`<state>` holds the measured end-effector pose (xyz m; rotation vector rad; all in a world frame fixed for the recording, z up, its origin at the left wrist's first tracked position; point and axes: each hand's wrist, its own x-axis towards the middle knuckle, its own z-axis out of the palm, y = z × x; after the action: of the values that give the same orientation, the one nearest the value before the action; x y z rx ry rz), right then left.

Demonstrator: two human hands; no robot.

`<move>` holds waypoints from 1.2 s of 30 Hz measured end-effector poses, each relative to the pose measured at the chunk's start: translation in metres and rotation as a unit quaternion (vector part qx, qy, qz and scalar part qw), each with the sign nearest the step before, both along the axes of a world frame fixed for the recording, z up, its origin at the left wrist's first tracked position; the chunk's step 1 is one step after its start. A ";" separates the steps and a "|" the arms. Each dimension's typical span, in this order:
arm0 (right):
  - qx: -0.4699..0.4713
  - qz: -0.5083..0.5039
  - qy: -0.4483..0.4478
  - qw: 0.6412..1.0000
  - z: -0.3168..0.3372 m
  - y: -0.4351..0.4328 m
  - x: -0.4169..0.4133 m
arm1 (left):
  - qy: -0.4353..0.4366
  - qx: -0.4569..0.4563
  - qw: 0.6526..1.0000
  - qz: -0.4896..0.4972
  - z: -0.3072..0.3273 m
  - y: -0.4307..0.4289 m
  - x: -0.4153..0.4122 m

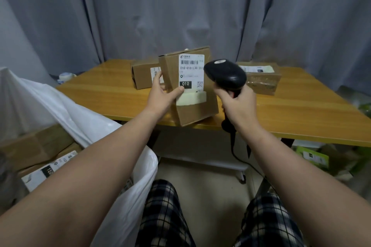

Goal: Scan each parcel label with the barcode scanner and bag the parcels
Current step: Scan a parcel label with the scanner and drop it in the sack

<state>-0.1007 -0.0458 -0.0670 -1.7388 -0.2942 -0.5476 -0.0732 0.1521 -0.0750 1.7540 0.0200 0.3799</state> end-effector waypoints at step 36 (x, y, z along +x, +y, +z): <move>0.120 -0.001 0.006 0.993 -0.034 0.019 -0.034 | 0.000 -0.001 1.000 0.028 -0.001 -0.018 -0.002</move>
<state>-0.1349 -0.0265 -0.1006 -1.5101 -0.2081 -0.5507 -0.0757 0.1344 -0.0758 1.7551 0.0695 0.4212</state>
